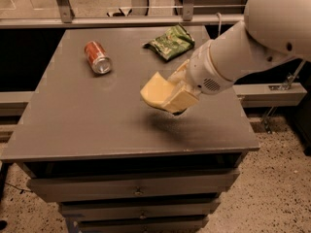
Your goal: Move sponge near coke can
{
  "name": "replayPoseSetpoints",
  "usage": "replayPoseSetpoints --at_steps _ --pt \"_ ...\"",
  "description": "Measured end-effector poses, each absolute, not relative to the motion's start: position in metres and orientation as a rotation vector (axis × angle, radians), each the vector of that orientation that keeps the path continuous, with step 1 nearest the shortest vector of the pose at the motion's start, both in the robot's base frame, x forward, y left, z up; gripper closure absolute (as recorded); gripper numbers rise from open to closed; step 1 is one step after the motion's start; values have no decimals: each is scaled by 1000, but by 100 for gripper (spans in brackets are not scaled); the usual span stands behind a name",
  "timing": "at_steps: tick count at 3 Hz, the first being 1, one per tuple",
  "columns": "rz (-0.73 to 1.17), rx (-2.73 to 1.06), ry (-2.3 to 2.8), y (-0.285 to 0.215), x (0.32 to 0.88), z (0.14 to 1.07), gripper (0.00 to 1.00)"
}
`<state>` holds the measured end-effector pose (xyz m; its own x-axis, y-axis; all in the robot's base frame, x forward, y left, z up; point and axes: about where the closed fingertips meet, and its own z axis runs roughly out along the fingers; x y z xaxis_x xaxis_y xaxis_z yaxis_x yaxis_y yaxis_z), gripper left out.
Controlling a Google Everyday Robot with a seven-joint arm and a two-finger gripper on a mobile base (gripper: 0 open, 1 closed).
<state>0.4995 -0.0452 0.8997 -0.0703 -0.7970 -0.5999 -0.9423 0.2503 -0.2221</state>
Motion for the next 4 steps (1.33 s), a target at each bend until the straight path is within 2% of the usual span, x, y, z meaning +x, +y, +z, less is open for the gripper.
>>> replayPoseSetpoints --at_steps 4 --pt "301 -1629 1773 -6 631 879 100"
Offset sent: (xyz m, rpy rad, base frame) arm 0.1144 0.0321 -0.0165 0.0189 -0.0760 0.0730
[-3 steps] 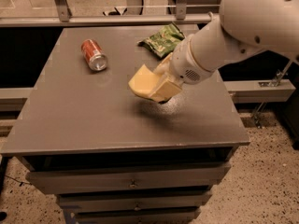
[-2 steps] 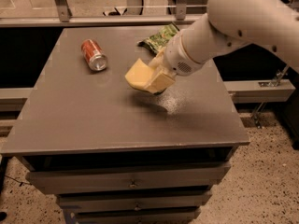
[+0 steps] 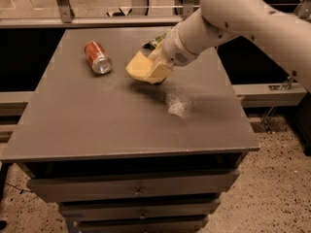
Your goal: Move sponge near coke can
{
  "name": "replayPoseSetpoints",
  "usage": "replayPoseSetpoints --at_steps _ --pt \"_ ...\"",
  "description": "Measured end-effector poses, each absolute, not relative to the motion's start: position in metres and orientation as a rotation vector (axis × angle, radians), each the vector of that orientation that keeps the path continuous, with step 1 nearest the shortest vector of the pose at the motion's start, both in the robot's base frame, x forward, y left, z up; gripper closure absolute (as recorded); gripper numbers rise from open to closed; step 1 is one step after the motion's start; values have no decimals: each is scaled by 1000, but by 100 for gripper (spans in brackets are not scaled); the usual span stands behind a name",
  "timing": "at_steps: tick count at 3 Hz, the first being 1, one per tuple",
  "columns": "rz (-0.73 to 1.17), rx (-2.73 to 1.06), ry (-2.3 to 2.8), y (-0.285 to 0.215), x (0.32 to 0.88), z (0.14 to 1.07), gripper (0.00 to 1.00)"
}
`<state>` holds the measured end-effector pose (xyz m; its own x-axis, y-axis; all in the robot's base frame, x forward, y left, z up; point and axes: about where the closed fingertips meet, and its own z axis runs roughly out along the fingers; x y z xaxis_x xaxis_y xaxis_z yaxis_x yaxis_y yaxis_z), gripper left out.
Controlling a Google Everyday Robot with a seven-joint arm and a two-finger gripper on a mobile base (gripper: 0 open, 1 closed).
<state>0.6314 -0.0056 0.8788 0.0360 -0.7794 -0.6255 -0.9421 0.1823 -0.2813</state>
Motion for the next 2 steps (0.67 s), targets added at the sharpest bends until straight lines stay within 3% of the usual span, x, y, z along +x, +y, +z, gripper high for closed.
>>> replayPoseSetpoints --at_steps 2 --pt "376 -1659 1707 31 671 868 100"
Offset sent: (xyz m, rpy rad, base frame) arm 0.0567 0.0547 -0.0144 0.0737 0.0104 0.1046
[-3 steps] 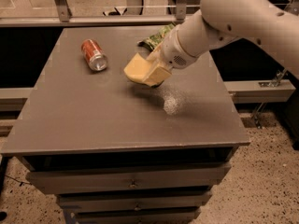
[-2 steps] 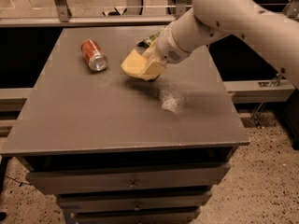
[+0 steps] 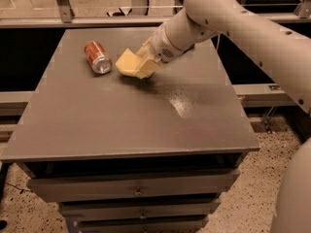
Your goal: Move sponge near coke can
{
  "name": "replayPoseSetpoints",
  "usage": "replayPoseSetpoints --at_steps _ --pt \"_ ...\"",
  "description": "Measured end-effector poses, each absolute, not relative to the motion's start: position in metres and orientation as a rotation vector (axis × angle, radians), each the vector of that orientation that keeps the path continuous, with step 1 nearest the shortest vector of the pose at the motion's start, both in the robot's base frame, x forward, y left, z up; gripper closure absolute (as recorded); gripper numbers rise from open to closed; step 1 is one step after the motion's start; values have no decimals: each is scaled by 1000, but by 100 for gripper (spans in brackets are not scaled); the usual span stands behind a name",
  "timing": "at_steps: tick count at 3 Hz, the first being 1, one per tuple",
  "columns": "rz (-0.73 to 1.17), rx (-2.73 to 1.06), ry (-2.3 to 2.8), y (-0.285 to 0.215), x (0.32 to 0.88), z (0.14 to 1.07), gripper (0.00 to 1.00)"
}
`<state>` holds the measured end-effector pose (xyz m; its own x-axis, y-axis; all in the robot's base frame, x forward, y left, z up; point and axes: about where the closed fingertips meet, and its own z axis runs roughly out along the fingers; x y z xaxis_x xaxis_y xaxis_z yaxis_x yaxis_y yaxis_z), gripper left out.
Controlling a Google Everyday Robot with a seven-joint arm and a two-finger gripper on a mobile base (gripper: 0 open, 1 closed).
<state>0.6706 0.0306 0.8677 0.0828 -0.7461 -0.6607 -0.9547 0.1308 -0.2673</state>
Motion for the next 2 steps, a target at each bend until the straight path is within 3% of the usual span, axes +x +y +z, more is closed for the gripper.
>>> replayPoseSetpoints --at_steps 1,2 --pt "411 -1675 1686 44 677 863 100" --pt "437 -1682 1684 52 679 857 84"
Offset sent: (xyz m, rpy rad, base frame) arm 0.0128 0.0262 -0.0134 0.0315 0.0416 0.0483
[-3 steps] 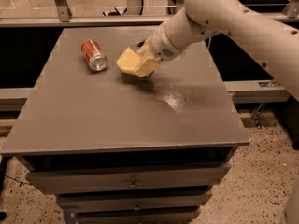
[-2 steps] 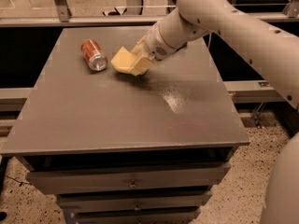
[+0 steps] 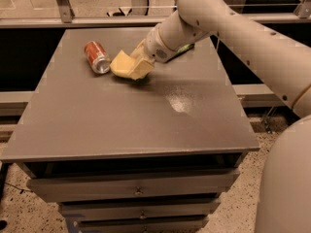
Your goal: Move sponge near coke can
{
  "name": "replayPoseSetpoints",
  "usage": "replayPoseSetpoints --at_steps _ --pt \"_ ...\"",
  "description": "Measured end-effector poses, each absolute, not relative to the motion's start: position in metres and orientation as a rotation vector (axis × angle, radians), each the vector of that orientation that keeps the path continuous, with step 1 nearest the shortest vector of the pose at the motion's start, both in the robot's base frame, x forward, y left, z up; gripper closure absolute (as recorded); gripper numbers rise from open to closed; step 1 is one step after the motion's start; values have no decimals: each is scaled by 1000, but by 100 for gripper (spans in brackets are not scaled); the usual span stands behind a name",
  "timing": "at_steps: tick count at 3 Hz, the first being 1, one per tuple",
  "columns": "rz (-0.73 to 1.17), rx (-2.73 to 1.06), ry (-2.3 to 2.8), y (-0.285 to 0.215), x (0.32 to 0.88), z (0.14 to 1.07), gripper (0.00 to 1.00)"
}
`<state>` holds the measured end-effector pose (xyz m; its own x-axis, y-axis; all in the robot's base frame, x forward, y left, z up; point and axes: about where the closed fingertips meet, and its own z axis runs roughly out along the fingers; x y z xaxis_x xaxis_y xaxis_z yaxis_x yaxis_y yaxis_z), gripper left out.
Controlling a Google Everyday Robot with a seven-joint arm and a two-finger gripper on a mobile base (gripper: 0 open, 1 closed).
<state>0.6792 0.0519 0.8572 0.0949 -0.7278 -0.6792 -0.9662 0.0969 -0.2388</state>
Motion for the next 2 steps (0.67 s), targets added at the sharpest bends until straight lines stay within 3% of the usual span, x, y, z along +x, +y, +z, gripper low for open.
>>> replayPoseSetpoints --at_steps 2 --pt "469 -1690 1678 62 681 853 37"
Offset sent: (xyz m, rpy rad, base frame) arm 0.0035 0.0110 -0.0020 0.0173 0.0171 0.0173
